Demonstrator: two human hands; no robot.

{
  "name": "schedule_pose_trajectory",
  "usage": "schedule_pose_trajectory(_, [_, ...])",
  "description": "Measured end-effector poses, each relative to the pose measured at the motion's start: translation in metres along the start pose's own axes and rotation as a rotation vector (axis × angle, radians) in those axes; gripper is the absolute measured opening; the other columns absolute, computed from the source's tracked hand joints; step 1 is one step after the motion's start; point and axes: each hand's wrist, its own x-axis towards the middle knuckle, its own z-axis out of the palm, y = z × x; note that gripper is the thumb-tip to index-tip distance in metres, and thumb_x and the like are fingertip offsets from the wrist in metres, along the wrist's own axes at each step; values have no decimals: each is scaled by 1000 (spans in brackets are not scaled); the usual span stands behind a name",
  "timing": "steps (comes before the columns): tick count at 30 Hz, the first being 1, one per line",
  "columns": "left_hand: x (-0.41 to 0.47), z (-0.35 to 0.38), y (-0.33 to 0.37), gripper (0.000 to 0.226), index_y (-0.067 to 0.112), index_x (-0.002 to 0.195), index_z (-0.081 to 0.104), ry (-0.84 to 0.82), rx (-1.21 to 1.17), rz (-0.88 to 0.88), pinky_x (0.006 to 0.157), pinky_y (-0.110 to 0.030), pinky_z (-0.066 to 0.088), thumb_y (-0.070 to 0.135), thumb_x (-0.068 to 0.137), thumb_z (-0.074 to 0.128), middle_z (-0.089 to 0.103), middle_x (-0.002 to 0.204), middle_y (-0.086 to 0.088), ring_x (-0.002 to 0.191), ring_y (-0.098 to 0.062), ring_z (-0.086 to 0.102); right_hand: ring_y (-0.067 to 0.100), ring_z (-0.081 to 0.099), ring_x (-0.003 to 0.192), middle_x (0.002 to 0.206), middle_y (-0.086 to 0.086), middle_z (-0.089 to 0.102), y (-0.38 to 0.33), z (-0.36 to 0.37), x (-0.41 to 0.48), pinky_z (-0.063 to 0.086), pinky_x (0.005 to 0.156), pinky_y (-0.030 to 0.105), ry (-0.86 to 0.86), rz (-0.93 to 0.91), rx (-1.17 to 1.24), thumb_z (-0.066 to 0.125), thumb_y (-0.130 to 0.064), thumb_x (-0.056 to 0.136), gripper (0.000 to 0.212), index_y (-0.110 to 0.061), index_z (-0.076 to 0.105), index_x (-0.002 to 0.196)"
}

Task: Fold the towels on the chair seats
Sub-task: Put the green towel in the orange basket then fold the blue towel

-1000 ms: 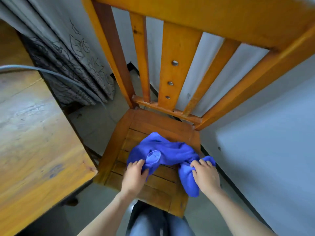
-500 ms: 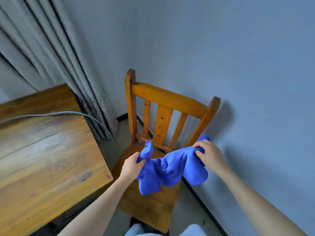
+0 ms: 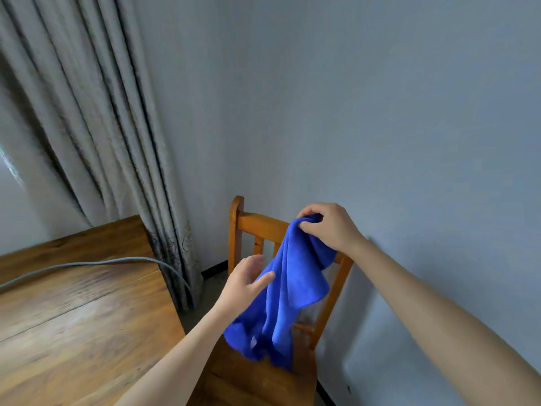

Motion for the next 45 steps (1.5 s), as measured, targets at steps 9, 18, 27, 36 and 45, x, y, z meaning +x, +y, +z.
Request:
schedule_pose_trajectory(9, [-22, 2, 20, 99, 41, 141, 6, 33, 446, 330, 103, -18, 20, 59, 67, 69, 20, 131, 17, 121, 0, 23, 16, 56, 83, 85, 3, 64, -38, -1, 12, 45, 68, 22, 4, 38, 141, 59, -8, 82, 8, -14, 64, 82])
schedule_pose_trajectory(18, [-11, -18, 53, 33, 18, 72, 60, 100, -99, 114, 62, -27, 48, -13, 79, 52, 62, 71, -4, 70, -17, 58, 16, 57, 83, 78, -4, 62, -9, -17, 9, 46, 73, 25, 27, 132, 86, 57, -7, 82, 12, -17, 63, 78])
schedule_pose_trajectory(27, [14, -25, 82, 17, 19, 74, 56, -102, 81, -93, 69, -24, 47, 8, 87, 56, 62, 79, -4, 77, -16, 56, 10, 51, 97, 98, -5, 55, 30, 10, -18, 41, 81, 22, -221, 241, -46, 57, -18, 90, 22, -13, 62, 111])
schedule_pose_trajectory(36, [20, -13, 70, 22, 20, 70, 56, -88, 141, -169, 62, -18, 44, 8, 89, 53, 56, 72, 4, 70, -9, 52, 5, 54, 74, 87, -4, 57, 11, 62, -63, 42, 62, 13, -323, 179, -28, 60, -47, 83, 36, -15, 56, 98])
schedule_pose_trajectory(45, [21, -23, 57, 16, 18, 74, 58, -71, 100, -185, 66, -21, 47, 8, 86, 56, 58, 74, 1, 76, -12, 55, 6, 46, 57, 63, -4, 50, 24, 88, -60, 33, 50, 13, -64, 179, -13, 51, -16, 90, 20, -15, 53, 70])
